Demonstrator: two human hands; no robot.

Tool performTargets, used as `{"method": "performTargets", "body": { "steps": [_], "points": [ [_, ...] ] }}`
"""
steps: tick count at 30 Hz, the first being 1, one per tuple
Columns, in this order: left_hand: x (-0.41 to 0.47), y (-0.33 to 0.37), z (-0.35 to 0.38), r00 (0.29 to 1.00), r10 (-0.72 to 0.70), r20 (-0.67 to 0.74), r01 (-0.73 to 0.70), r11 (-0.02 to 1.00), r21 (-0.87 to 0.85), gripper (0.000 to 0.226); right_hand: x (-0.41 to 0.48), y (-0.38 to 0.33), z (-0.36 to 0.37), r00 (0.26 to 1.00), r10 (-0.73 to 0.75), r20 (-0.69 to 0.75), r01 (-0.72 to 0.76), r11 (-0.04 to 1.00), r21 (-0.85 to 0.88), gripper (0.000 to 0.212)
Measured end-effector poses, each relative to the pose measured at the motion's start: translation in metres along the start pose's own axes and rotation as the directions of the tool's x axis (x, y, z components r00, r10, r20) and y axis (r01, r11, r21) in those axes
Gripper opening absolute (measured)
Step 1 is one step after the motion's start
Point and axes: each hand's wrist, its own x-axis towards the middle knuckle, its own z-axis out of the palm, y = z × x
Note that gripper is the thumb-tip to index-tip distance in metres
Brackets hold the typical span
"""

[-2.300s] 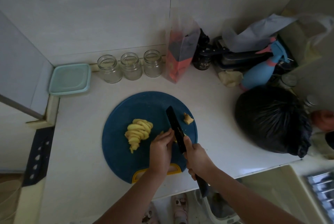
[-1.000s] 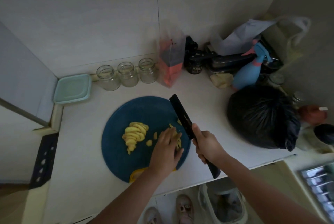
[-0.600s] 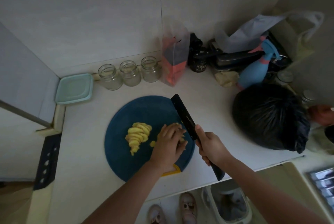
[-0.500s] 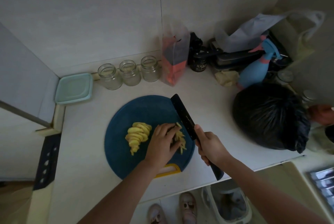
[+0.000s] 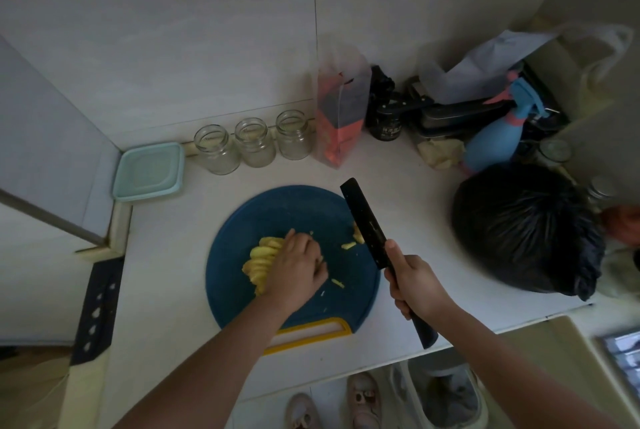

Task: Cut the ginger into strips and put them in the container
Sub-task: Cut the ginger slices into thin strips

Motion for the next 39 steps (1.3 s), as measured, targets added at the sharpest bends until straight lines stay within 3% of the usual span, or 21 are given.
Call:
{"method": "performTargets", "body": {
  "steps": [3,6,10,11,16,19,21,24,28,31,39],
  "points": [
    [-0.001,-0.006,-0.008,0.999,-0.041,-0.022,0.042,0.998,0.045,0.029,0.0,-0.001,0.0,1.0,0.005,-0.01,-0.005,1.0,-0.005,0.058],
    [0.009,0.018,-0.007,1.0,0.011,0.002,-0.011,0.999,-0.035,0.035,-0.002,-0.002,-0.003,1.0,-0.009,-0.024,0.009,1.0,0.008,0.057],
    [0.021,0.05,0.01,0.96,0.048,0.275,-0.033,0.998,-0.058,0.063,-0.002,-0.004,-0.009,0.999,-0.002,-0.053,0.003,1.0,0.013,0.058],
    [0.021,0.051,0.012,0.956,0.053,0.287,-0.045,0.998,-0.033,0.066,-0.002,-0.004,-0.01,0.998,0.0,-0.058,0.001,1.0,0.012,0.058],
    [0.003,0.025,0.013,0.957,0.27,0.107,-0.273,0.962,0.022,0.042,-0.003,-0.002,-0.012,0.998,-0.006,-0.059,0.007,1.0,0.008,0.058],
    [-0.004,-0.007,0.009,0.957,0.291,-0.024,-0.289,0.955,0.065,0.026,-0.003,-0.003,-0.01,0.999,-0.001,-0.043,0.001,1.0,0.003,0.057],
    [-0.001,-0.027,0.003,0.962,0.261,-0.083,-0.255,0.964,0.082,0.023,-0.004,-0.003,-0.009,0.999,-0.002,-0.036,0.002,1.0,-0.008,0.057],
    [0.011,-0.03,-0.014,0.981,0.186,-0.051,-0.185,0.983,0.016,0.052,-0.004,-0.005,-0.009,1.0,-0.014,-0.026,0.013,0.999,-0.03,0.056],
    [0.022,0.0,-0.024,0.994,-0.031,0.1,0.046,0.987,-0.153,0.036,-0.004,-0.006,-0.011,0.999,-0.029,-0.035,0.027,0.998,-0.061,0.056],
    [0.034,0.019,-0.021,0.963,-0.195,0.184,0.238,0.938,-0.253,0.032,-0.002,-0.005,-0.015,0.998,-0.014,-0.066,0.01,0.999,-0.054,0.057],
    [0.076,0.064,-0.002,0.894,-0.33,0.303,0.427,0.832,-0.354,0.058,-0.002,0.005,-0.025,0.994,0.016,-0.107,-0.02,0.999,-0.03,0.059]
  ]
}}
